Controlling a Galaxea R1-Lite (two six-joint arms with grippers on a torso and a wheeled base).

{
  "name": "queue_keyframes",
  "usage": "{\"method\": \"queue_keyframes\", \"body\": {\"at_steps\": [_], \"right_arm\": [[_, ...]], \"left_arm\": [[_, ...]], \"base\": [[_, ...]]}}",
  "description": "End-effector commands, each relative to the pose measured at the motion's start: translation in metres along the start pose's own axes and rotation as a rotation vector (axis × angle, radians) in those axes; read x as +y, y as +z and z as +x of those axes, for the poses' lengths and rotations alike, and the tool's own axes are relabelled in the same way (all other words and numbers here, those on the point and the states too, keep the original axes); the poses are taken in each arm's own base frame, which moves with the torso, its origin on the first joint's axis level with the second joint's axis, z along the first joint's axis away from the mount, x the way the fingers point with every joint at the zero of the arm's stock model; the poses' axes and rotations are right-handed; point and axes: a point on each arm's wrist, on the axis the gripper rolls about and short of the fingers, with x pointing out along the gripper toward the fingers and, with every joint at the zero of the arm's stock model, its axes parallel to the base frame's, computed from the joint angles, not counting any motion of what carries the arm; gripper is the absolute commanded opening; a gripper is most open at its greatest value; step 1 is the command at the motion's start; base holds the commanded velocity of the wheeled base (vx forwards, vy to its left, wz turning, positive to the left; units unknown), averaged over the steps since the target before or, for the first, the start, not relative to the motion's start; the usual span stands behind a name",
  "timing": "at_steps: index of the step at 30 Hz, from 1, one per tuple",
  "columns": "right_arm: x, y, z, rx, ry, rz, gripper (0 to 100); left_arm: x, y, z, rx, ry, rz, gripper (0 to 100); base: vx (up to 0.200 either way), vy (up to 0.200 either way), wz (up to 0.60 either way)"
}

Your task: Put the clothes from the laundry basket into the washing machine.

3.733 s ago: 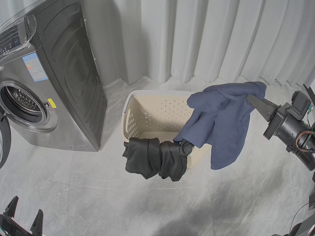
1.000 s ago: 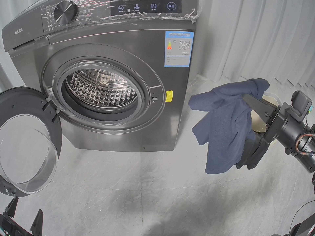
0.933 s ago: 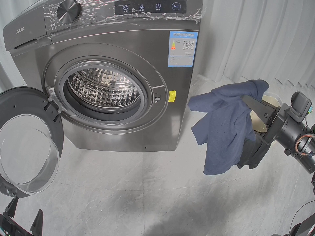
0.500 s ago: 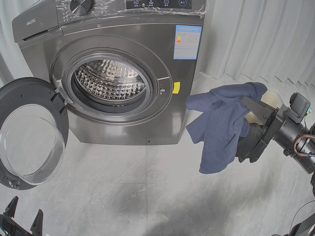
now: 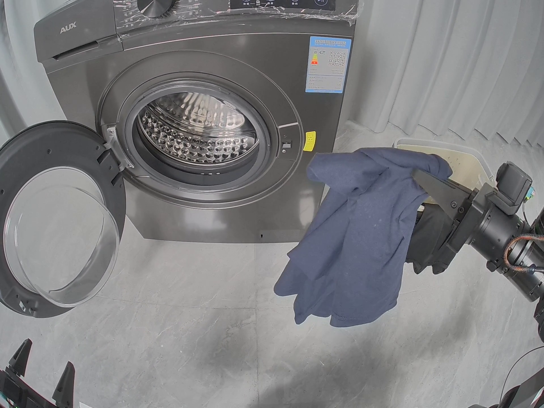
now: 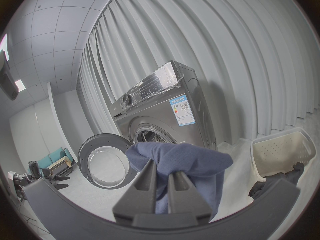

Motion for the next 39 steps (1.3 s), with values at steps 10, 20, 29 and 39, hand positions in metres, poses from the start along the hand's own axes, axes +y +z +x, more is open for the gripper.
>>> {"method": "queue_keyframes", "body": {"at_steps": [10,20,29,39], "right_arm": [[-0.0006,-0.0039,0.0007,0.016,-0.002,0.002,0],[-0.0006,-0.0062,-0.0005,0.025,-0.001,0.003,0],[-0.0009,-0.0081,-0.0014,0.036,-0.003,0.005,0],[-0.0015,-0.0116,-0.0012,0.049,-0.005,0.006,0]], "left_arm": [[0.0001,-0.0048,0.0,0.001,0.0,0.001,100],[0.0001,-0.0048,0.0,0.001,0.001,-0.001,100],[0.0001,-0.0048,0.0,0.001,0.0,0.001,100],[0.0001,-0.0048,0.0,0.001,0.001,0.001,100]], "base": [[0.0,0.12,0.0],[0.0,0.0,0.0],[0.067,0.0,0.0],[0.0,0.12,0.0]]}}
